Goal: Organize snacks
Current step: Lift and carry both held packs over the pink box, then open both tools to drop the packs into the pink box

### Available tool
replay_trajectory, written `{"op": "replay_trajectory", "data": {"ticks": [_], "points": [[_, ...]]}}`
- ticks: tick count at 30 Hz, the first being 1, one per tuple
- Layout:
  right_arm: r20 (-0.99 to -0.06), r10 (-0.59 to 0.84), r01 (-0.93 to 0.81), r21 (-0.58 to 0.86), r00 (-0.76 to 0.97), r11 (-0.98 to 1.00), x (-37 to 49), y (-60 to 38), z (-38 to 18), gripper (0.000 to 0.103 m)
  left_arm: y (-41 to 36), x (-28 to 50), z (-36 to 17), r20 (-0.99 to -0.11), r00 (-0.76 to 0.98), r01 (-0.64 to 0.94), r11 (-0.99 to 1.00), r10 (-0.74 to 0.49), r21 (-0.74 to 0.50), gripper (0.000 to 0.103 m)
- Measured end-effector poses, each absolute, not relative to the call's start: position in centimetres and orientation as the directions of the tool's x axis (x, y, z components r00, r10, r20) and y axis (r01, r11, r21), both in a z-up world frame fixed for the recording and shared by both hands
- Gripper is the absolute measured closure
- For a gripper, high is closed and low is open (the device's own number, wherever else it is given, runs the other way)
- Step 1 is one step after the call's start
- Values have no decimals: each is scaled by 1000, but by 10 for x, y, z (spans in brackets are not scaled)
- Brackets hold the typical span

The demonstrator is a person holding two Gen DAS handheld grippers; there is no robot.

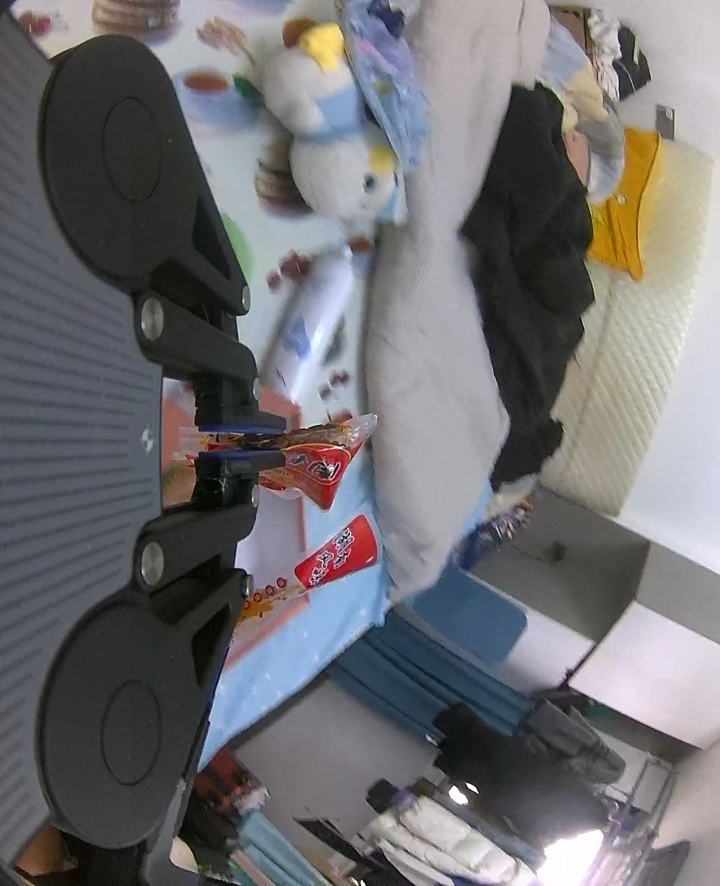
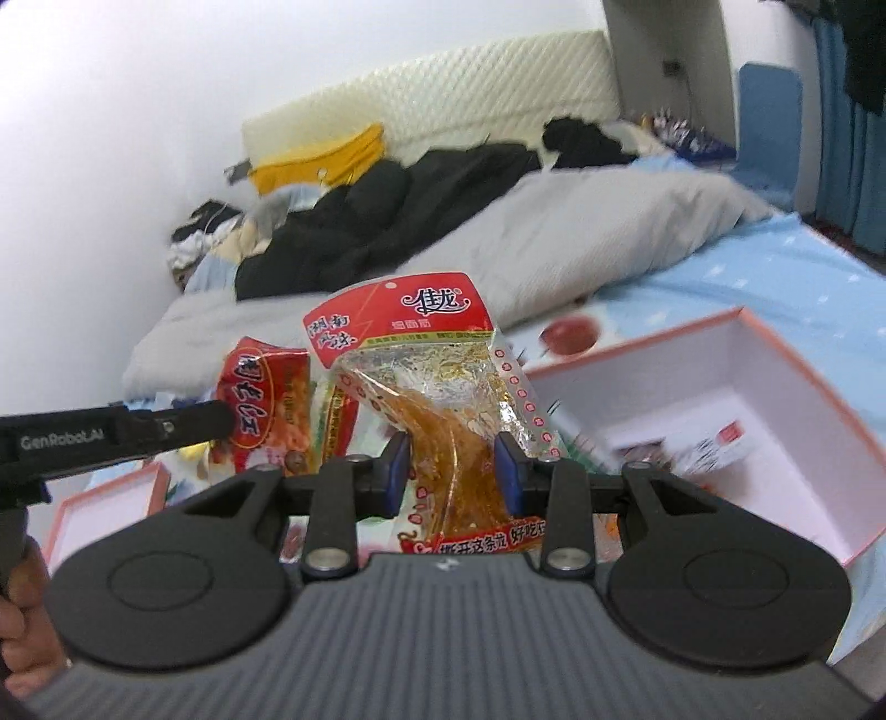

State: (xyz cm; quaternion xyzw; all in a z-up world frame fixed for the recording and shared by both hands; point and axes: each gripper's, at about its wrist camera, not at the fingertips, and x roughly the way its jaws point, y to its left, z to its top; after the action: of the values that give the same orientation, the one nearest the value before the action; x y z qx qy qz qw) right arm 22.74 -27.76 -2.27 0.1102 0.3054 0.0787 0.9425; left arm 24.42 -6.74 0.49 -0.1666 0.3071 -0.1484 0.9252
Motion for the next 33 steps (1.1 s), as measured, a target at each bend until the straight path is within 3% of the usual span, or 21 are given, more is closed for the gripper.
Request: {"op": "replay_trajectory", "data": {"ticks": [9,25,33], "points": [[-544,147,-21,231,826,973,233,-344,-17,67,-142,271,14,-495,739,248,867,-457,-431,97],[-739,100,97,219,667,971,272,-398,-134,67,-229,342,-112,-716,530,264,891,-455,-370,96],[-776,128,71,217,617,974,284,-401,-160,66,-232,351,-139,-753,495,241,901,-434,-360,95]]}}
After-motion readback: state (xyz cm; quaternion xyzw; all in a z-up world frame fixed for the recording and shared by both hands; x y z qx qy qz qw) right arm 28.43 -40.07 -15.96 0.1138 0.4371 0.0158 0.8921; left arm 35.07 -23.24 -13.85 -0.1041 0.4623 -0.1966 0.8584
